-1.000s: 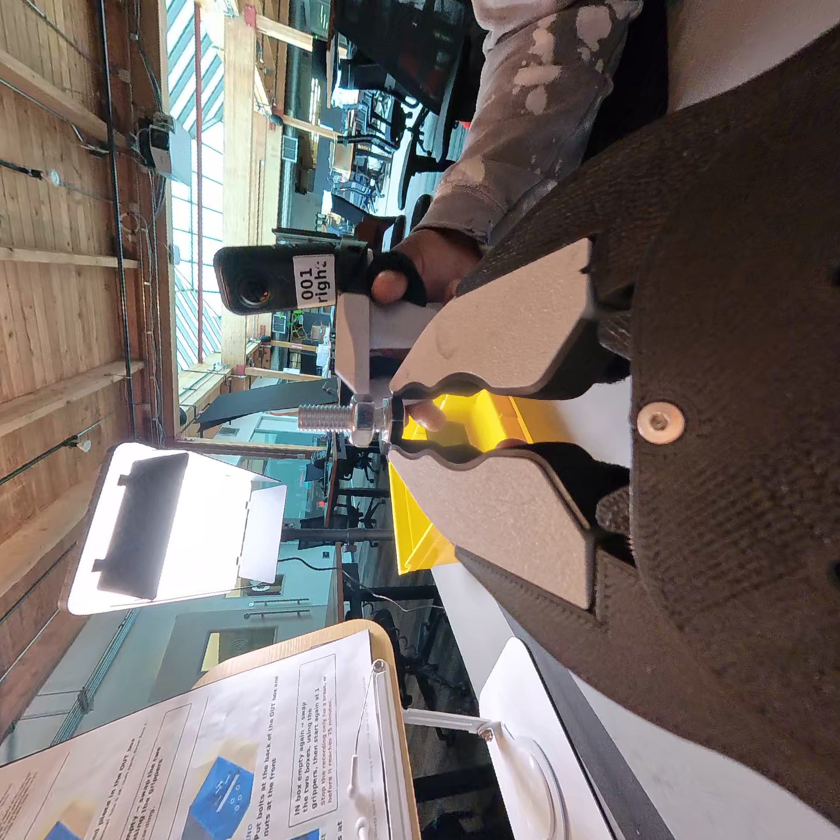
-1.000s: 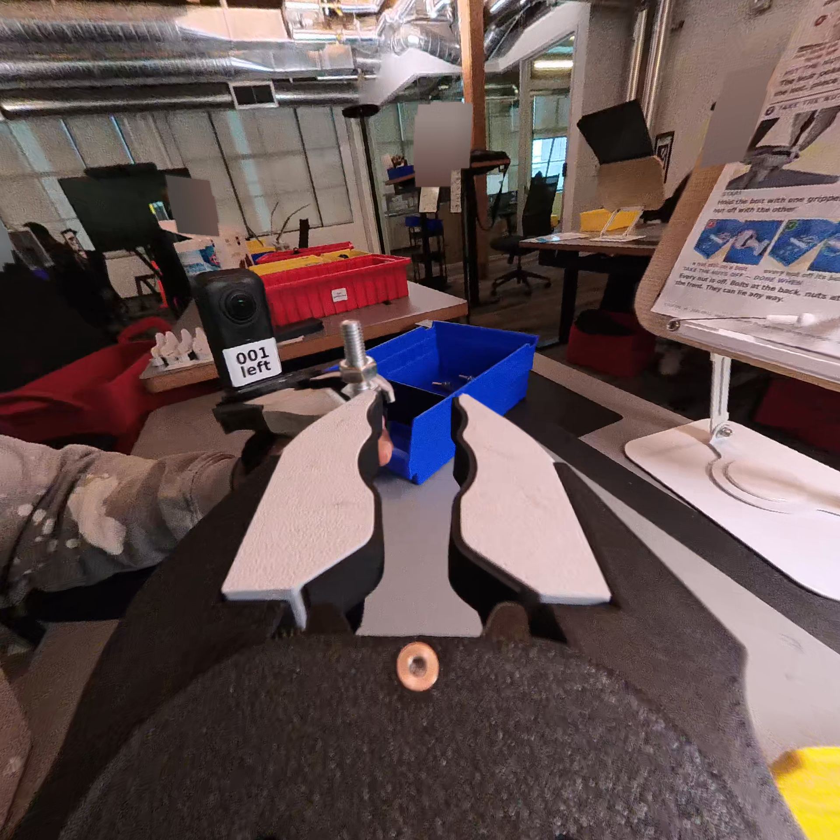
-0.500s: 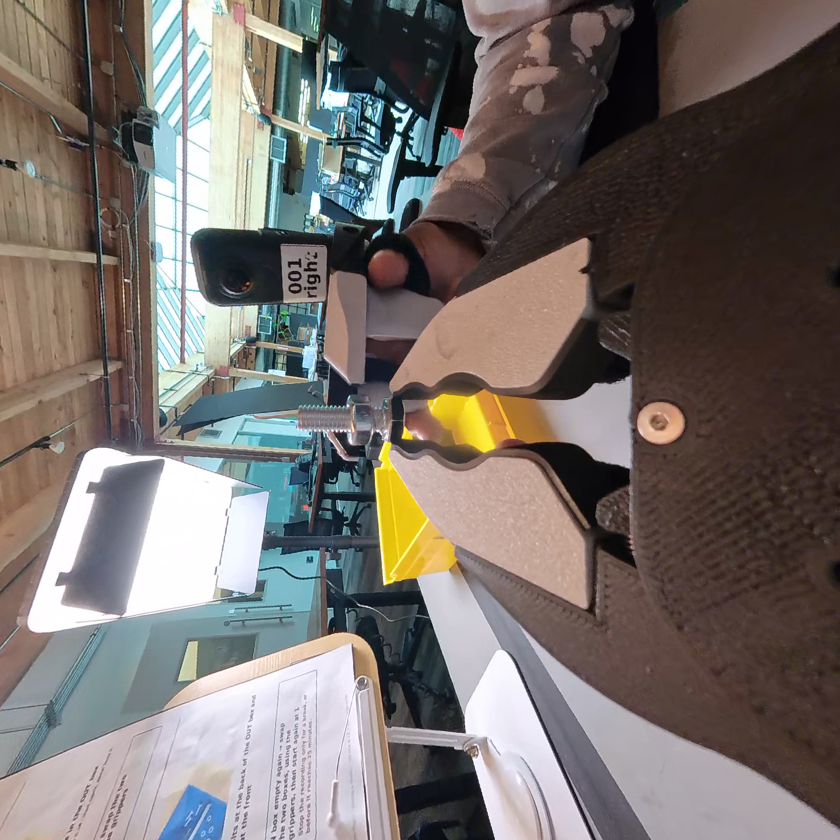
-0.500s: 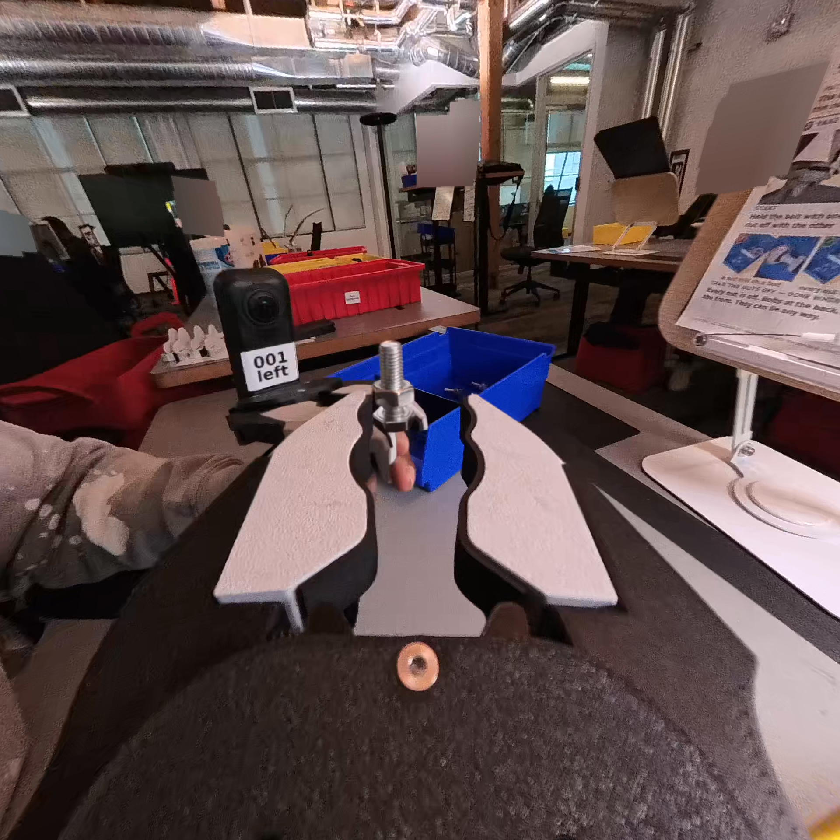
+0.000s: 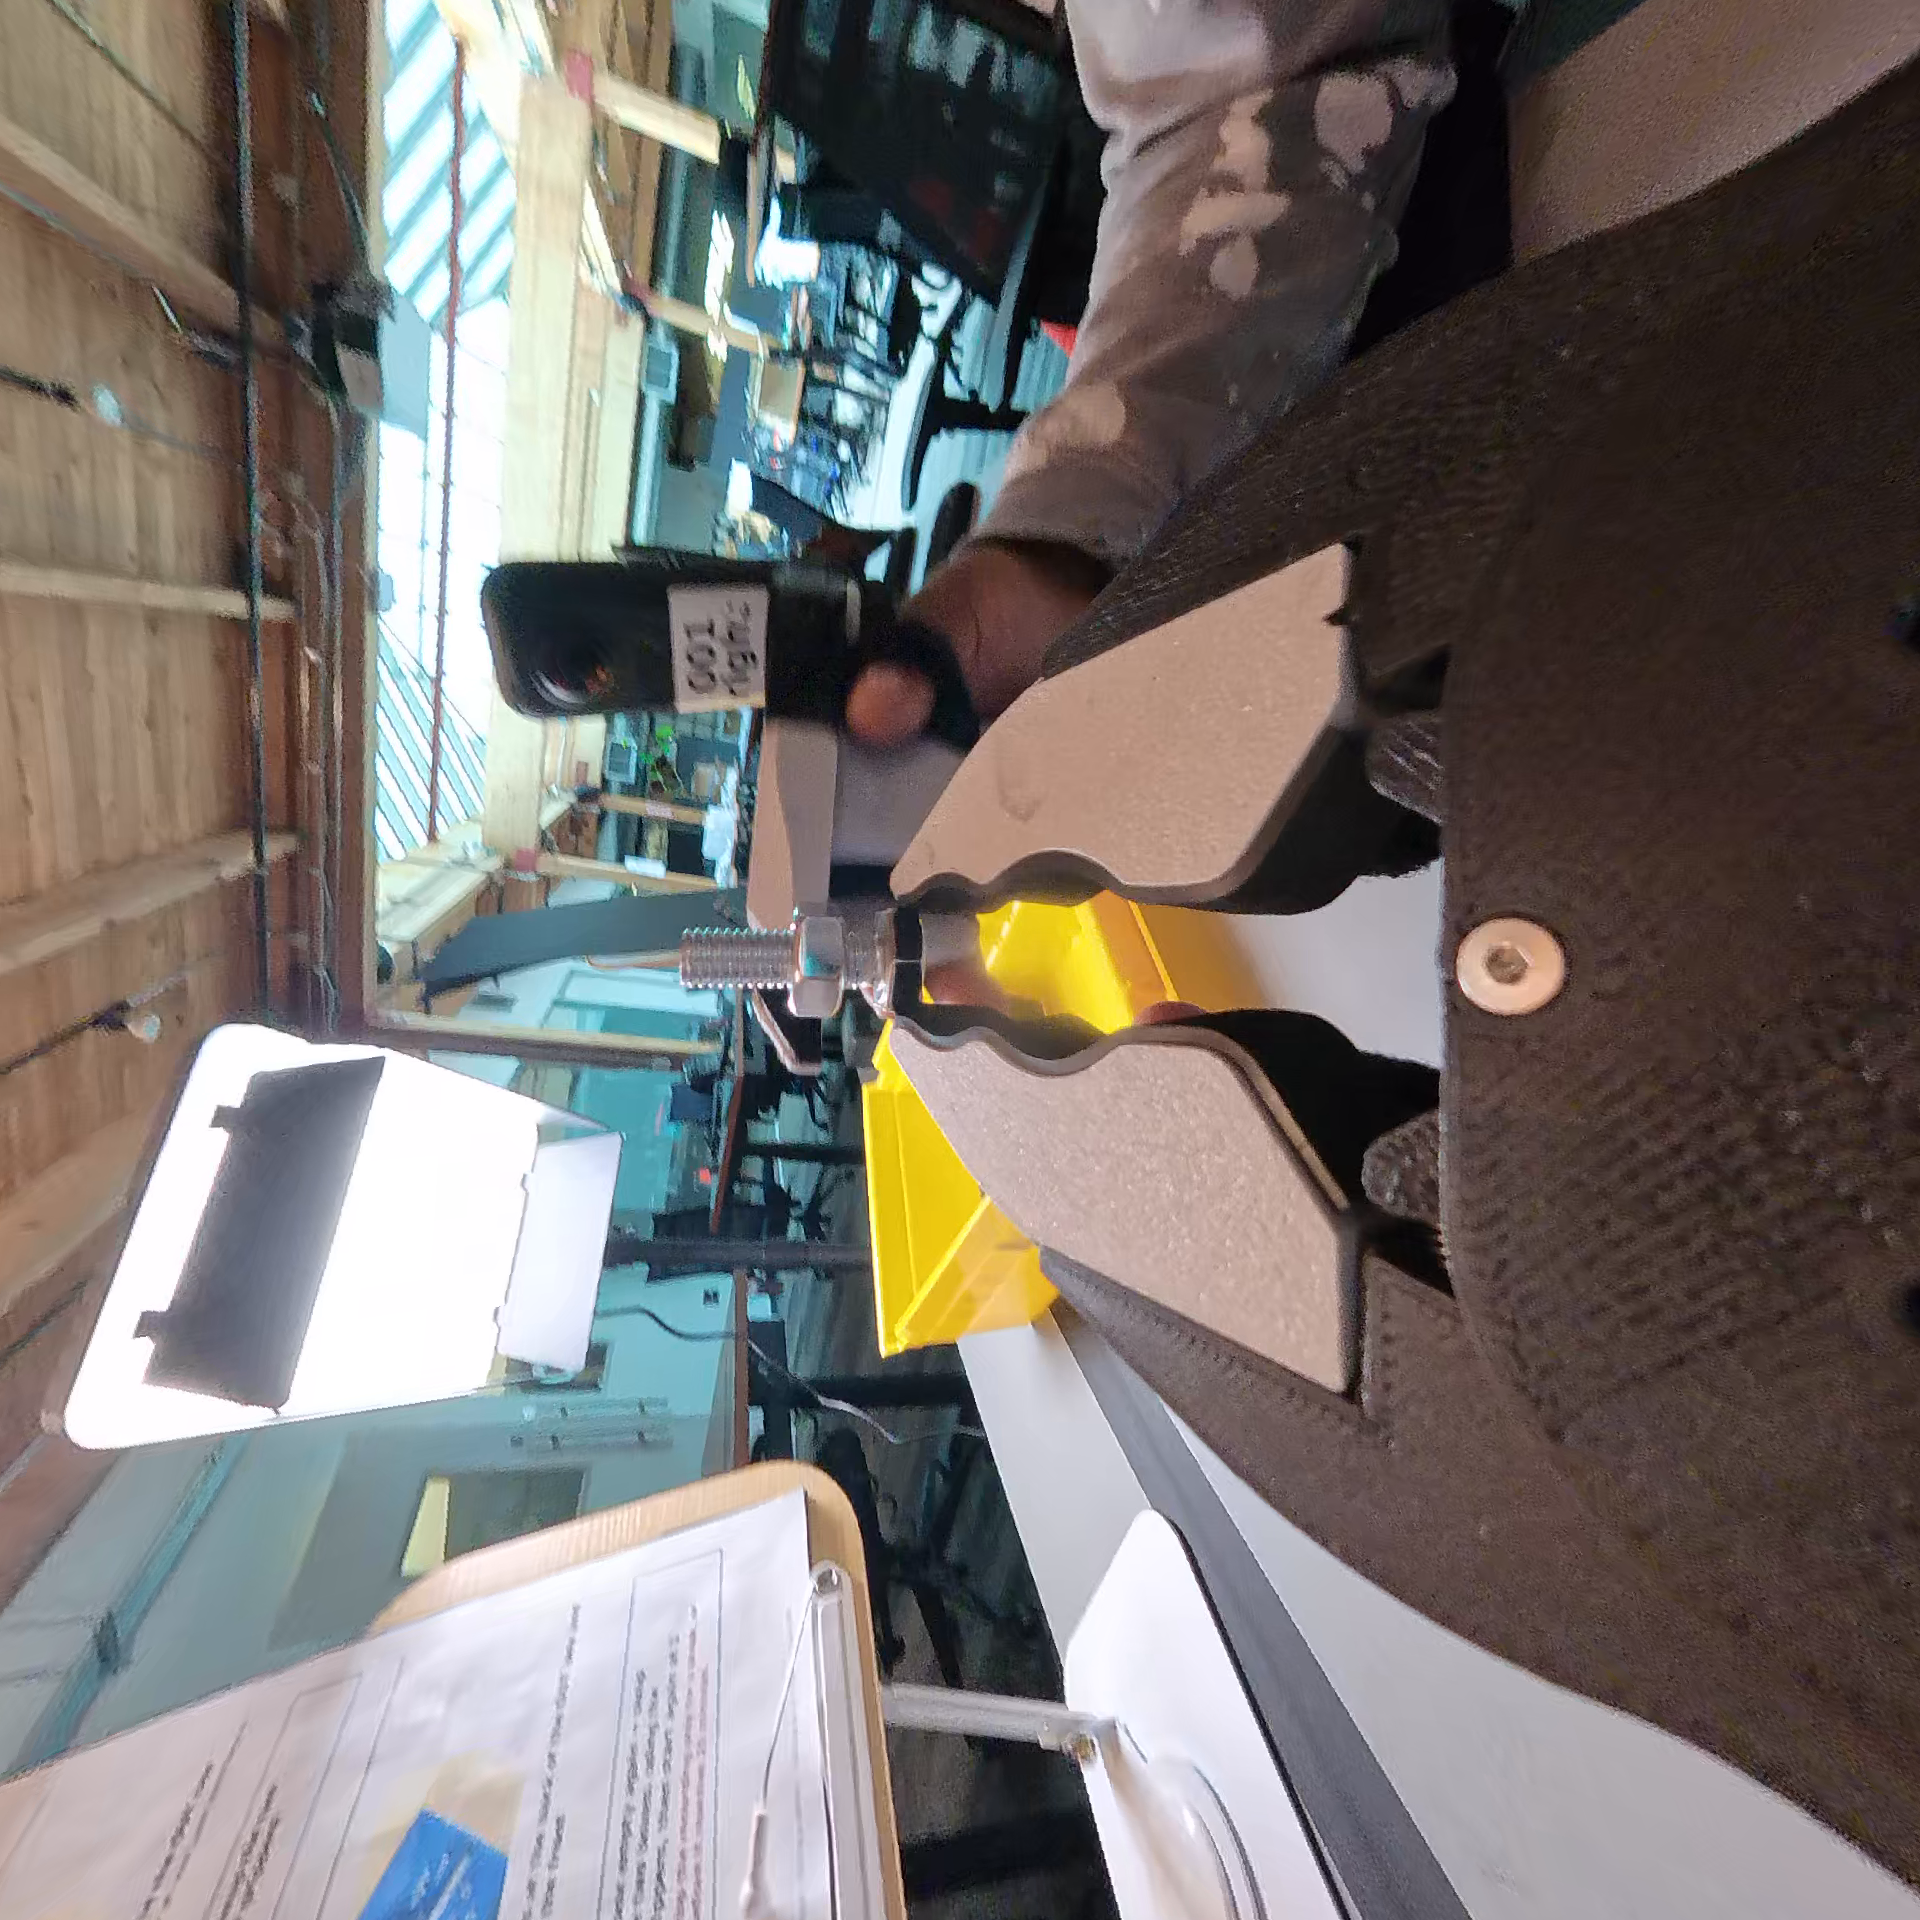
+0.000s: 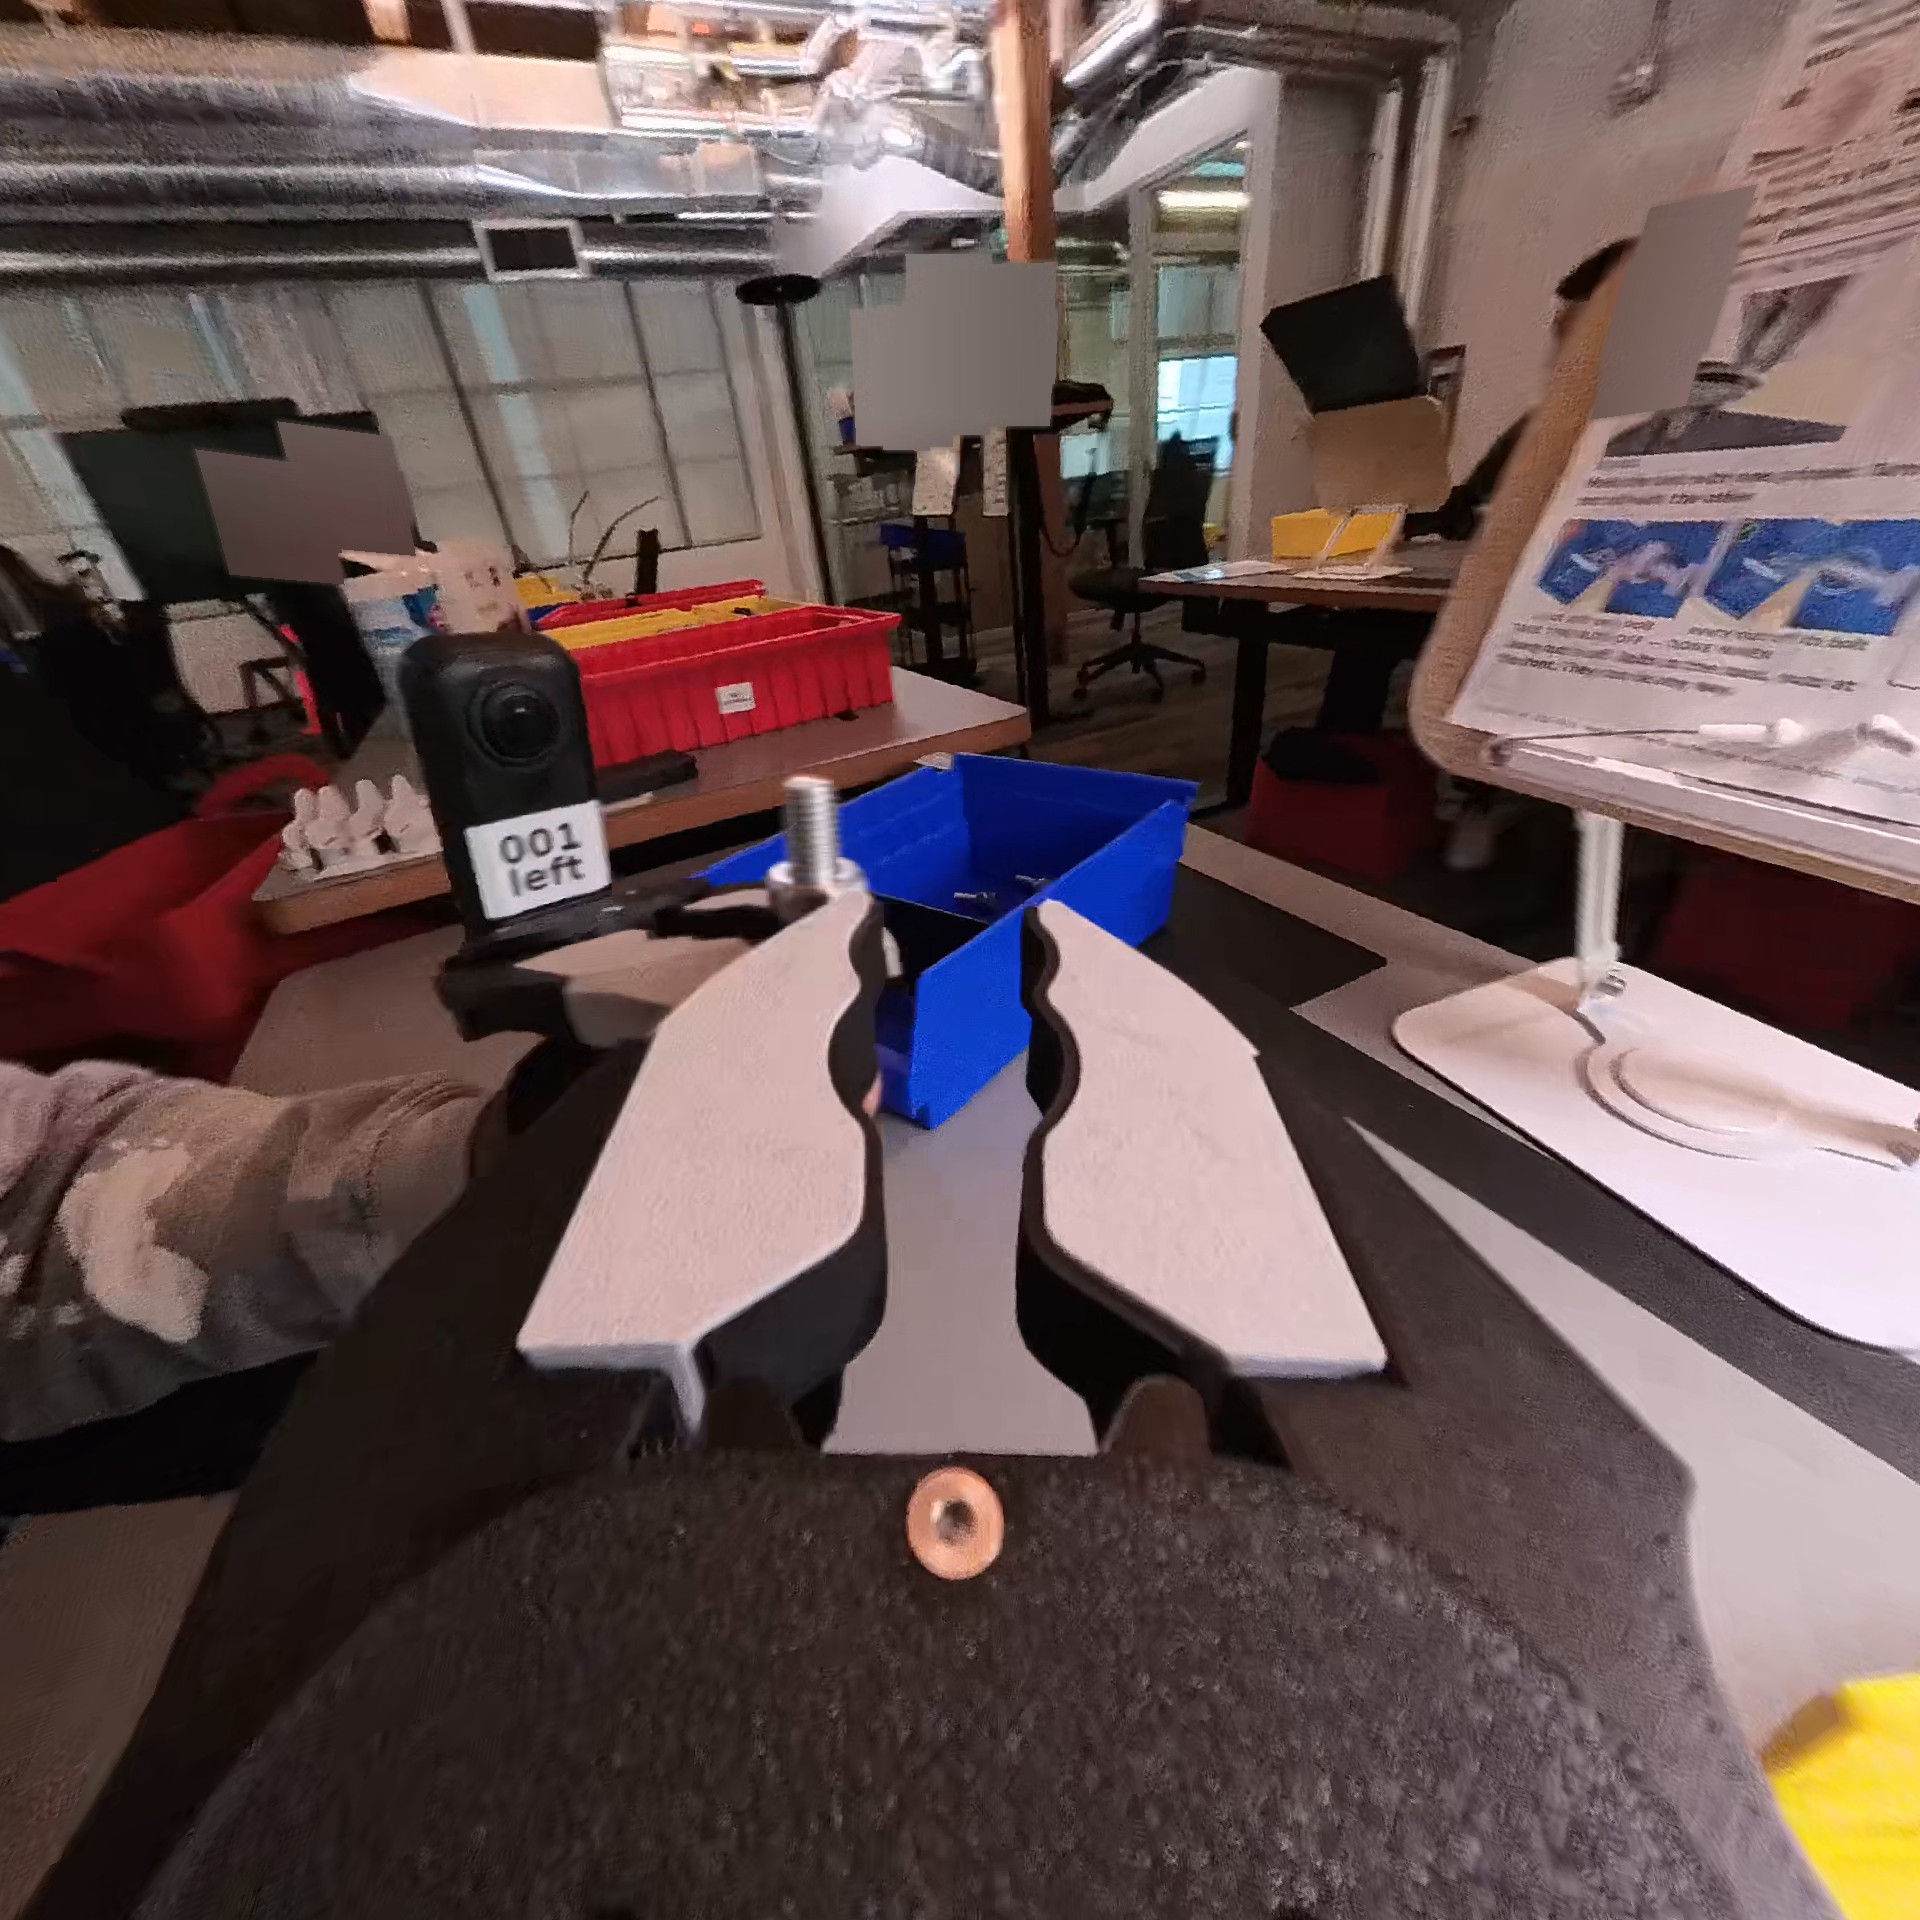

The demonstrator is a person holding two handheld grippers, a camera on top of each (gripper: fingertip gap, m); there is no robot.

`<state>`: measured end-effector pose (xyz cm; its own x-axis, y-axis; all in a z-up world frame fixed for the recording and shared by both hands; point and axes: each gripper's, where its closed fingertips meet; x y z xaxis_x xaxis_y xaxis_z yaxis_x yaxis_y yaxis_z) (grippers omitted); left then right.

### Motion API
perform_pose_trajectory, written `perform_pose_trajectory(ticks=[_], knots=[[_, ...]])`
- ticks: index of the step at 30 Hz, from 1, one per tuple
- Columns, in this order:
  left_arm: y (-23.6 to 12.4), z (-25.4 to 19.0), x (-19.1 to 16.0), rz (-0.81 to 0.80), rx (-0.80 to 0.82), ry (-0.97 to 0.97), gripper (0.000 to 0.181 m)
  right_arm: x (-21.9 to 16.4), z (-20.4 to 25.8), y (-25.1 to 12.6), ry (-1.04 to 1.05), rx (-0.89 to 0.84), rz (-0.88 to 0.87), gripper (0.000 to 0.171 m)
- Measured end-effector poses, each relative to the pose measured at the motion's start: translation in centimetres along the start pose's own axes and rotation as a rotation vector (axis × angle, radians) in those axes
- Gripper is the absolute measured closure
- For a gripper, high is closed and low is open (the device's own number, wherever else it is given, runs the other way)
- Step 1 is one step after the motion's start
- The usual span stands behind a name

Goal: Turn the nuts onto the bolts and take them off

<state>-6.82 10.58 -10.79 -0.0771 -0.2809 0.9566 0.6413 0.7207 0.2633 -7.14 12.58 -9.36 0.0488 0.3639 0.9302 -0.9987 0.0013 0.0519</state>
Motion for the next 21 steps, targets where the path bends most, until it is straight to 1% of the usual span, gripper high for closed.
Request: perform_pose_trajectory(ticks=[1, 2, 6, 8, 10, 11, 12, 13, 15, 17, 19, 21], knots=[[-0.1, 0.1, 0.2, -0.002, 0.001, -0.006, 0.164, 0.5, -1.2, -0.5, 0.014, -0.050, -0.032, 0.149], [-0.1, 0.2, 0.3, 0.000, 0.007, 0.002, 0.164, 0.8, -1.8, -0.9, 0.028, -0.060, -0.047, 0.149], [0.0, 0.3, -0.1, 0.015, 0.019, 0.005, 0.163, 0.3, 0.2, -0.4, -0.002, 0.015, -0.003, 0.135], [0.1, 0.1, -0.4, 0.022, 0.016, 0.009, 0.163, -0.2, 1.3, 0.2, -0.004, 0.047, 0.014, 0.133], [0.1, 0.1, -0.3, 0.020, 0.022, 0.005, 0.164, -0.3, 0.8, 0.3, -0.005, 0.028, 0.012, 0.131], [0.0, 0.0, 0.0, 0.000, 0.000, -0.003, 0.164, 0.1, -0.3, 0.0, 0.014, -0.017, -0.009, 0.148], [0.0, 0.1, 0.1, 0.001, 0.004, -0.009, 0.164, 0.7, -1.5, -0.6, 0.028, -0.069, -0.047, 0.151], [-0.1, 0.2, 0.3, 0.001, 0.008, 0.002, 0.164, 1.0, -2.1, -1.0, 0.041, -0.077, -0.067, 0.152], [0.0, 0.3, 0.2, 0.006, 0.014, 0.004, 0.163, 0.9, -1.5, -1.0, 0.034, -0.047, -0.040, 0.143], [0.0, 0.3, -0.1, 0.015, 0.018, 0.000, 0.163, 0.3, 0.1, -0.4, 0.001, 0.003, -0.008, 0.134], [0.2, 0.1, -0.4, 0.023, 0.012, 0.005, 0.164, -0.3, 1.3, 0.3, 0.000, 0.040, 0.018, 0.131], [0.2, -0.1, -0.2, 0.021, 0.011, 0.007, 0.164, -0.5, 1.1, 0.5, -0.011, 0.025, 0.022, 0.129]])
Point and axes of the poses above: each gripper's, where its closed fingertips meet, y out along the fingers, x out of its top, z = x × y across the jaws, and after that the axes turned 15 degrees about y, right-handed
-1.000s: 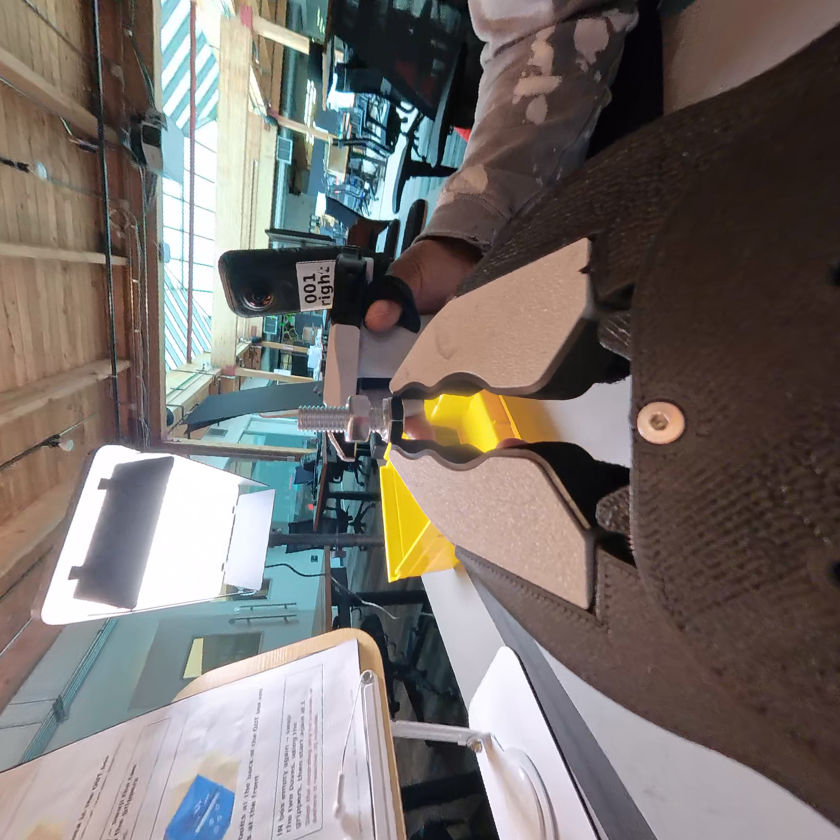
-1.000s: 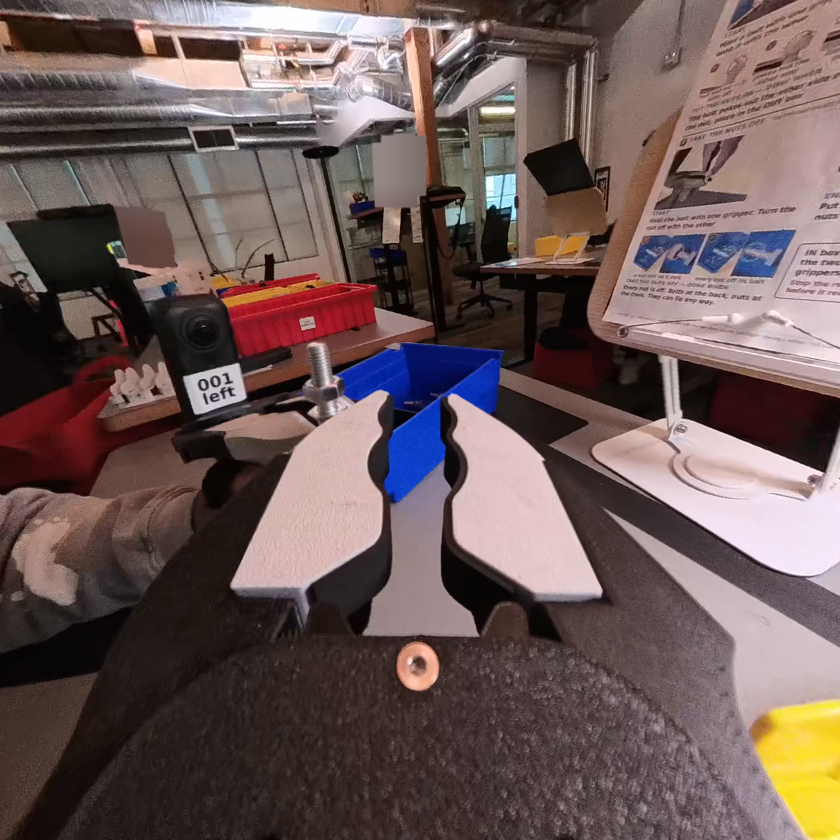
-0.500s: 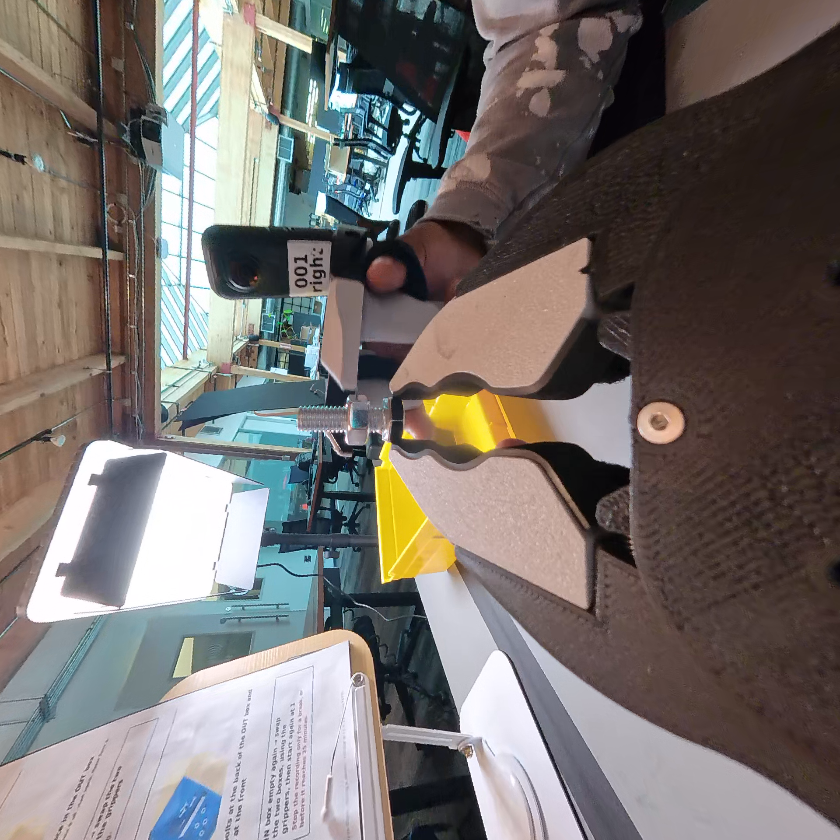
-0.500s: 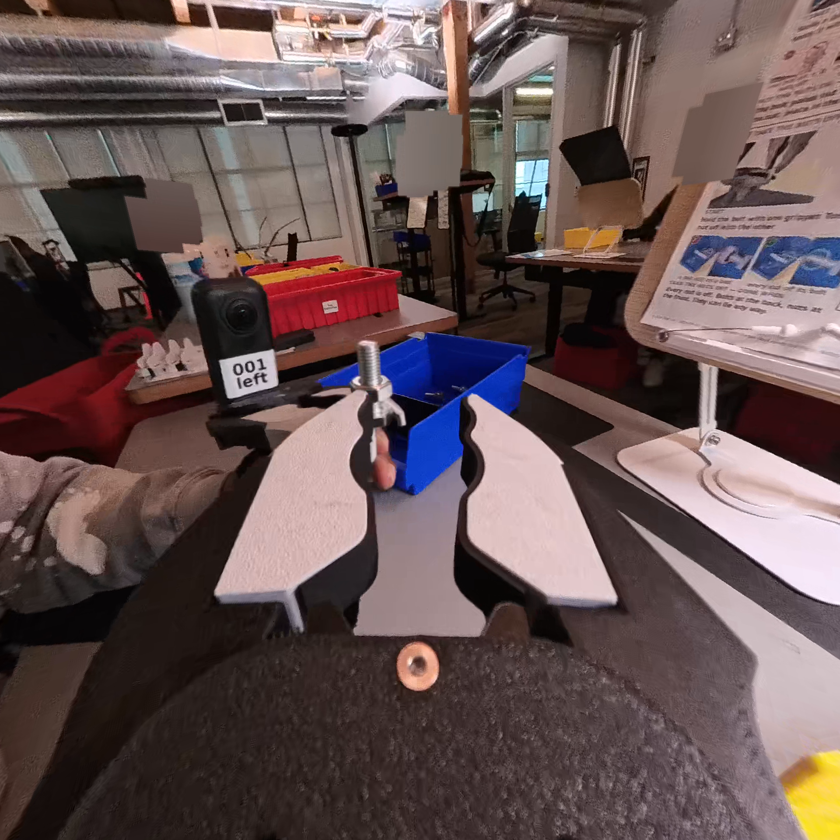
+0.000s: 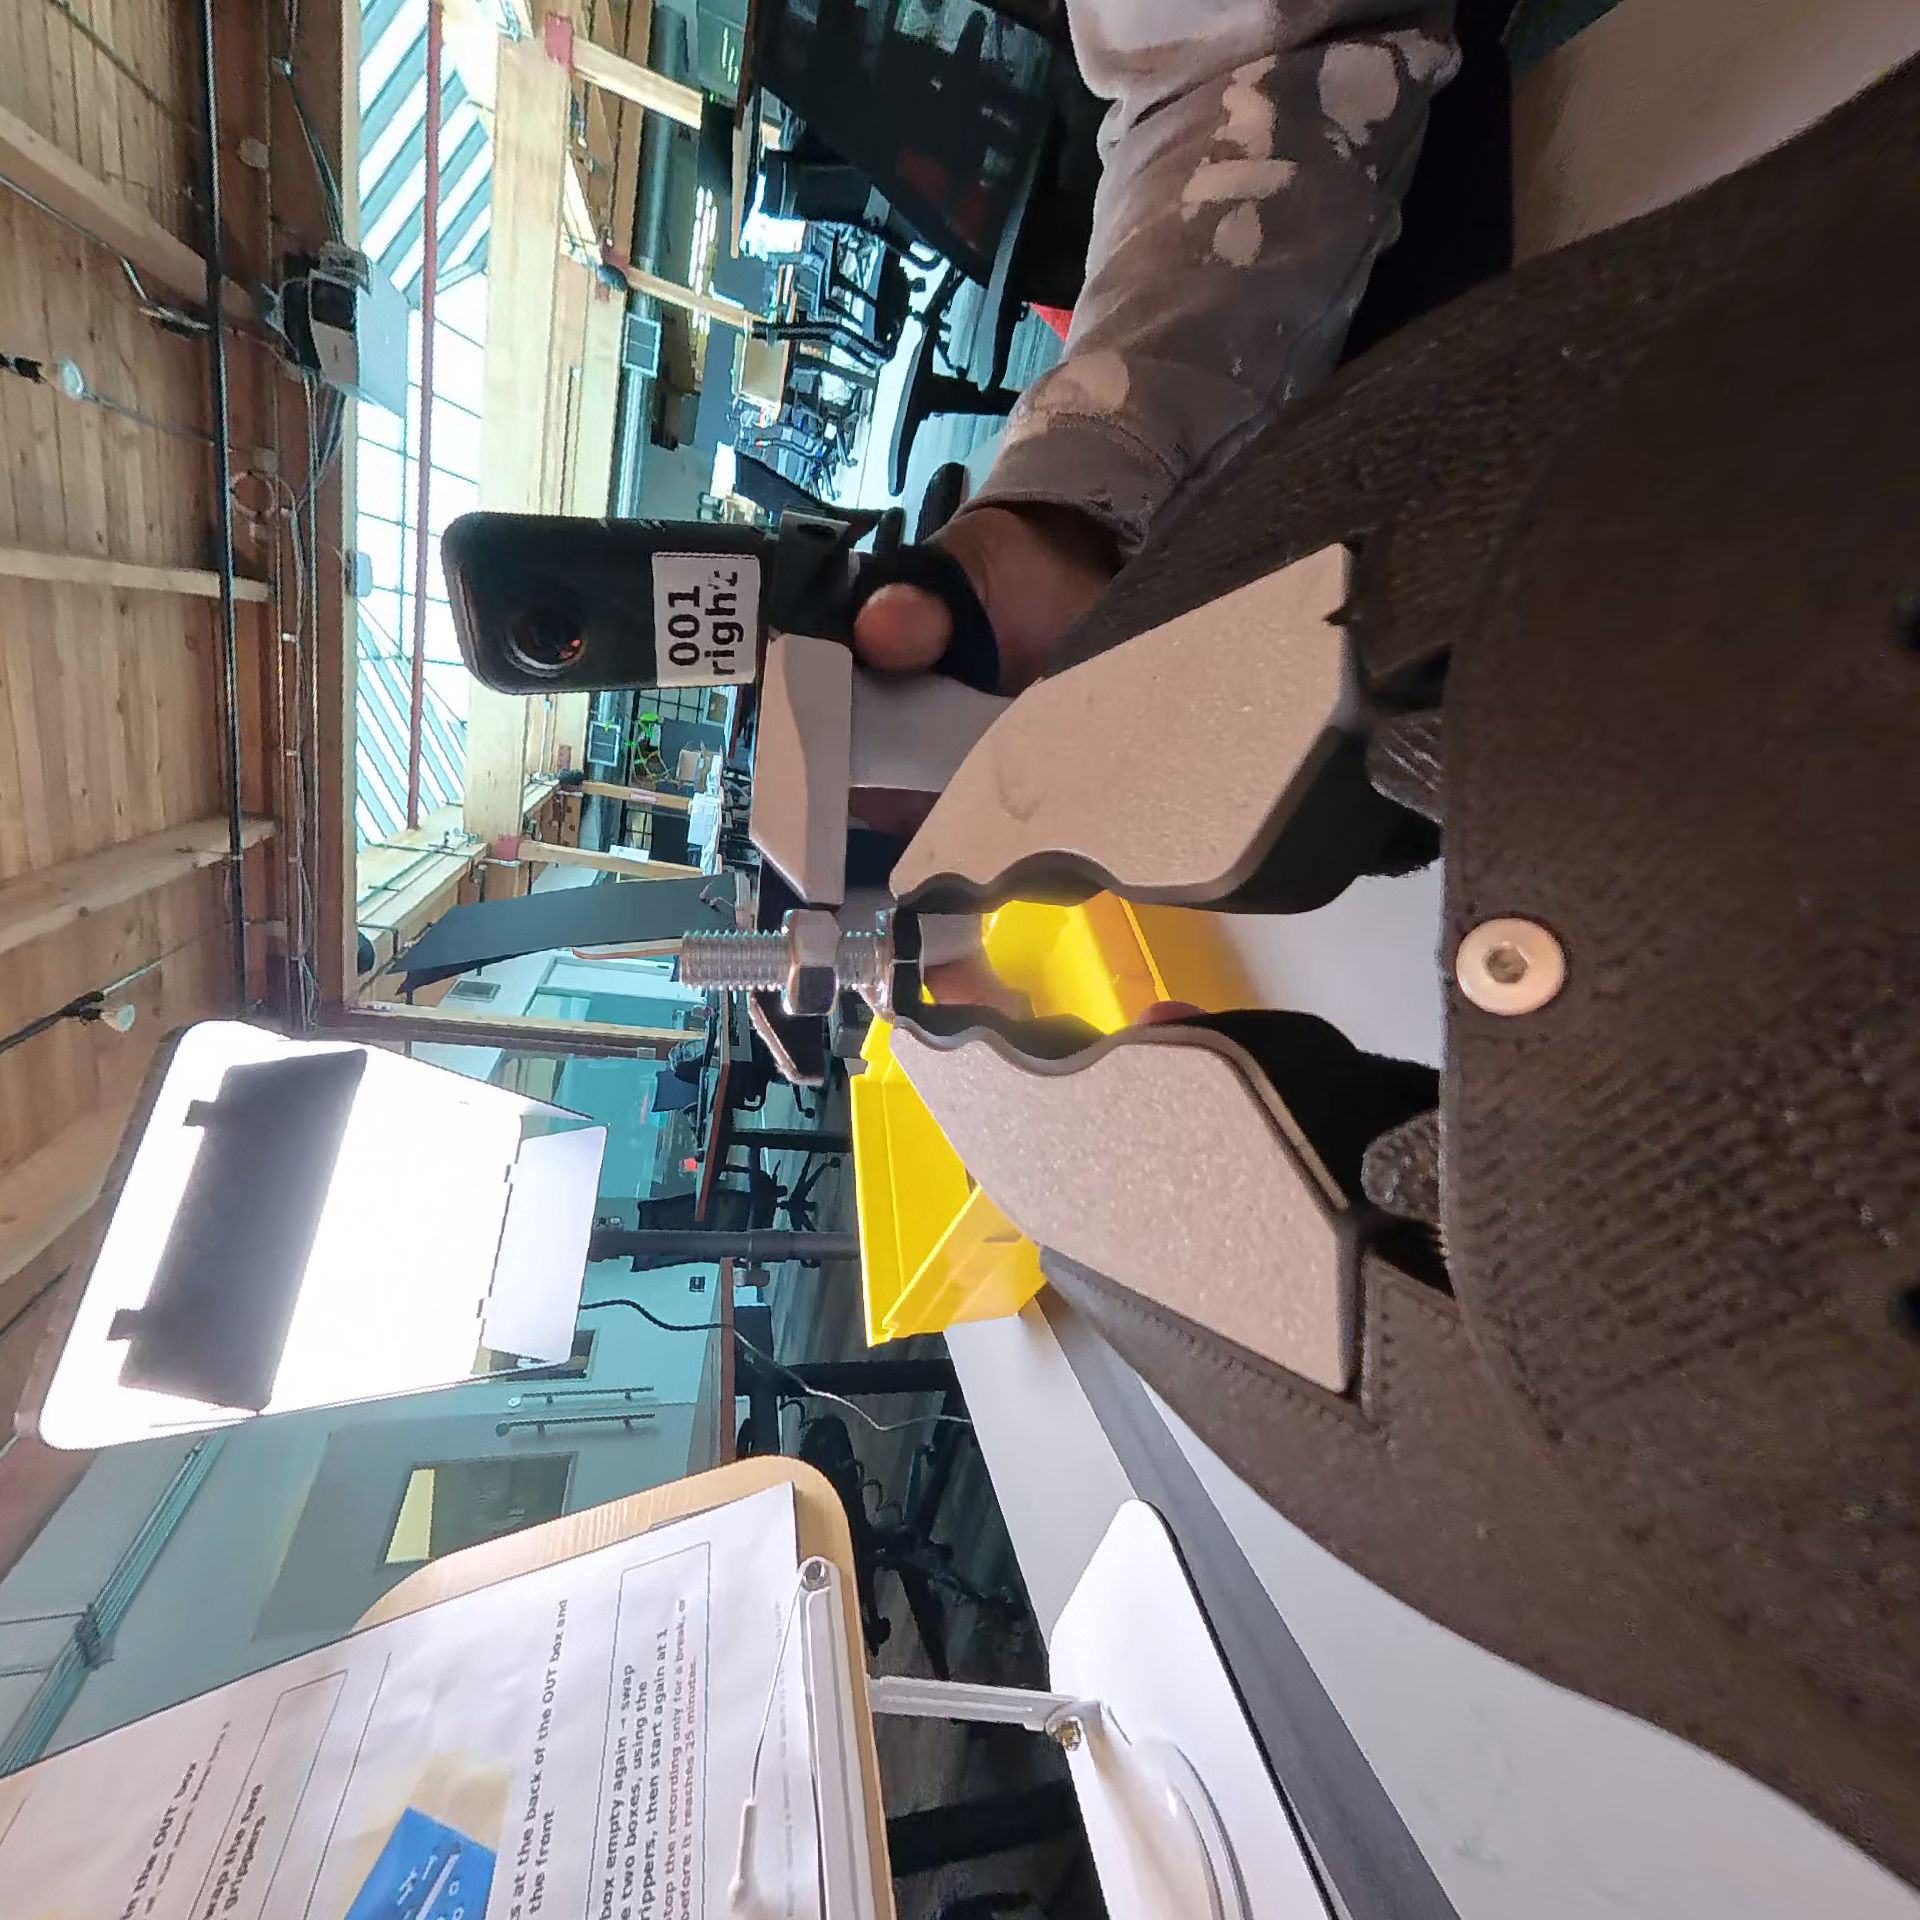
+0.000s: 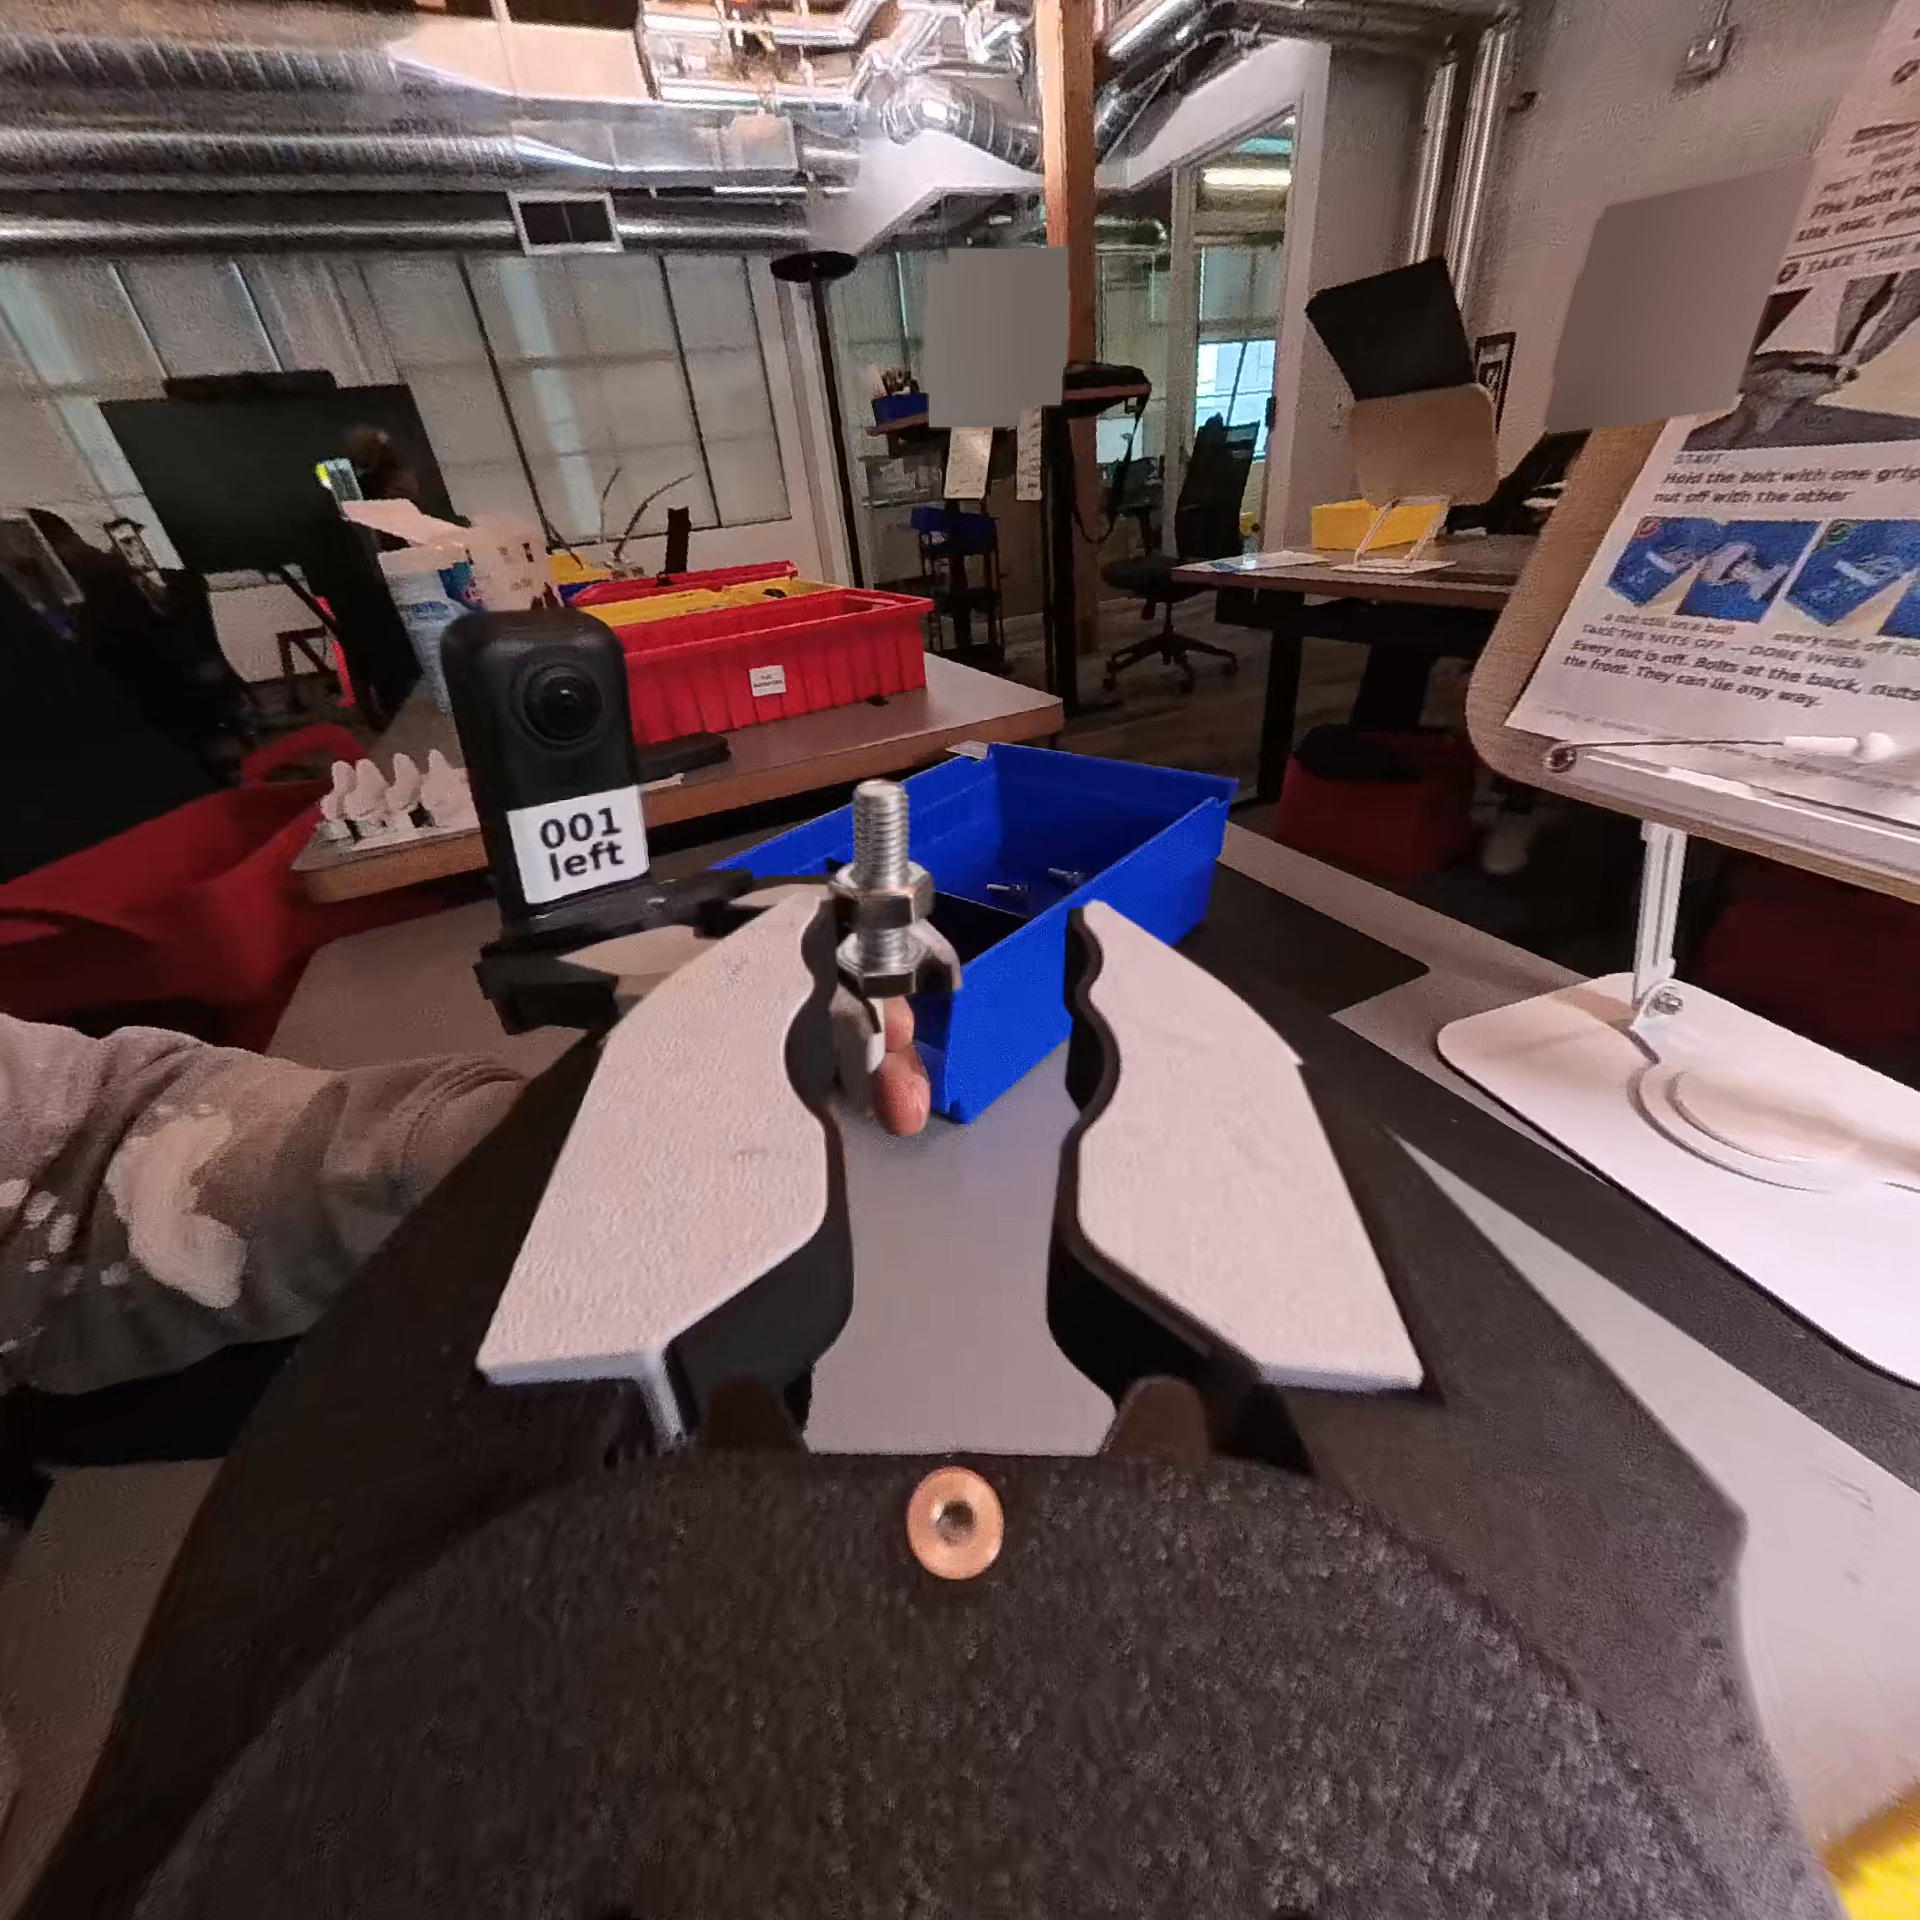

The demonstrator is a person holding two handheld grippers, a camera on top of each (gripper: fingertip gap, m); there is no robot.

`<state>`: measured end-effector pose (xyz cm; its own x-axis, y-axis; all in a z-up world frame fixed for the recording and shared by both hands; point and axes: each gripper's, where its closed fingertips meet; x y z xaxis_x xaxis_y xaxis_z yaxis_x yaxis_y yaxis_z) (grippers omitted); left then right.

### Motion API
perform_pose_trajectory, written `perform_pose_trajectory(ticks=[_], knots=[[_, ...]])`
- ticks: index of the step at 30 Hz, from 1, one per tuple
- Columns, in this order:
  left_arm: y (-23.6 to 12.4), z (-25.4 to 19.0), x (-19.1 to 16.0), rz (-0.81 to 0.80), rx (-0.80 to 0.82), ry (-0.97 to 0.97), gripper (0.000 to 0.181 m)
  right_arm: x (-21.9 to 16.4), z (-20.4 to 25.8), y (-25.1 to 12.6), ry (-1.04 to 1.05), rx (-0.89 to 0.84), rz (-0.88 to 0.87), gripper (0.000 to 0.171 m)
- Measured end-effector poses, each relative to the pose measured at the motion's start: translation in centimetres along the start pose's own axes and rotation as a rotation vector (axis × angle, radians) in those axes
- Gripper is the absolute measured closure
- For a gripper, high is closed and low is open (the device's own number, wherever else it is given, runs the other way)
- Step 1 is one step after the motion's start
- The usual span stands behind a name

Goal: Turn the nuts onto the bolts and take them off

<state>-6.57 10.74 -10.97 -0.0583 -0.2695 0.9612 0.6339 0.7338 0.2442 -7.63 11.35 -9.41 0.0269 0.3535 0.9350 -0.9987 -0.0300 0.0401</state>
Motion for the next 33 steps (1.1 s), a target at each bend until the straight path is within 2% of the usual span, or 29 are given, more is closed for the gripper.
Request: perform_pose_trajectory(ticks=[1, 2, 4, 9, 12, 13, 15, 20, 24, 25, 27, 33], knots=[[-0.1, 0.2, 0.0, -0.001, 0.003, -0.011, 0.163, 0.2, -0.4, -0.2, 0.004, -0.007, -0.011, 0.129], [-0.3, 0.2, 0.3, -0.023, -0.013, -0.021, 0.164, 0.5, -1.3, -0.6, 0.033, -0.044, -0.028, 0.146], [-0.4, 0.5, 0.4, -0.012, 0.003, 0.001, 0.164, 1.3, -2.1, -1.4, 0.039, -0.069, -0.077, 0.145], [0.0, 0.1, -0.1, 0.009, 0.001, 0.008, 0.164, 0.2, 0.2, -0.2, -0.015, -0.004, -0.010, 0.129], [0.0, 0.1, 0.0, 0.005, 0.005, 0.003, 0.164, 0.3, -0.1, -0.2, -0.014, -0.022, -0.019, 0.128], [-0.2, 0.3, 0.2, -0.011, 0.000, -0.008, 0.164, 0.6, -1.0, -0.5, 0.013, -0.049, -0.029, 0.139], [-0.4, 0.6, 0.4, -0.013, 0.011, -0.004, 0.164, 1.5, -2.2, -1.5, 0.022, -0.091, -0.084, 0.144], [-0.1, 0.1, 0.0, 0.001, 0.001, 0.006, 0.164, 0.4, 0.5, -0.2, -0.007, -0.010, -0.021, 0.130], [-0.1, 0.2, 0.1, -0.002, 0.009, 0.009, 0.164, 0.4, -0.3, -0.2, 0.029, -0.016, -0.030, 0.129], [-0.3, 0.2, 0.3, -0.017, 0.001, 0.003, 0.164, 0.9, -1.3, -0.7, 0.056, -0.059, -0.058, 0.143], [-0.4, 0.5, 0.4, -0.014, 0.012, 0.013, 0.164, 1.5, -1.7, -1.4, 0.046, -0.066, -0.087, 0.140], [-0.1, -0.2, 0.1, -0.011, -0.002, 0.019, 0.164, 0.4, 0.8, 0.0, 0.011, -0.008, -0.029, 0.130]])
Point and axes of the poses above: each gripper's, where its closed fingertips meet, y out along the fingers, x out of its top, z = x × y across the jaws, and after that the axes turned 15 degrees about y, right-handed
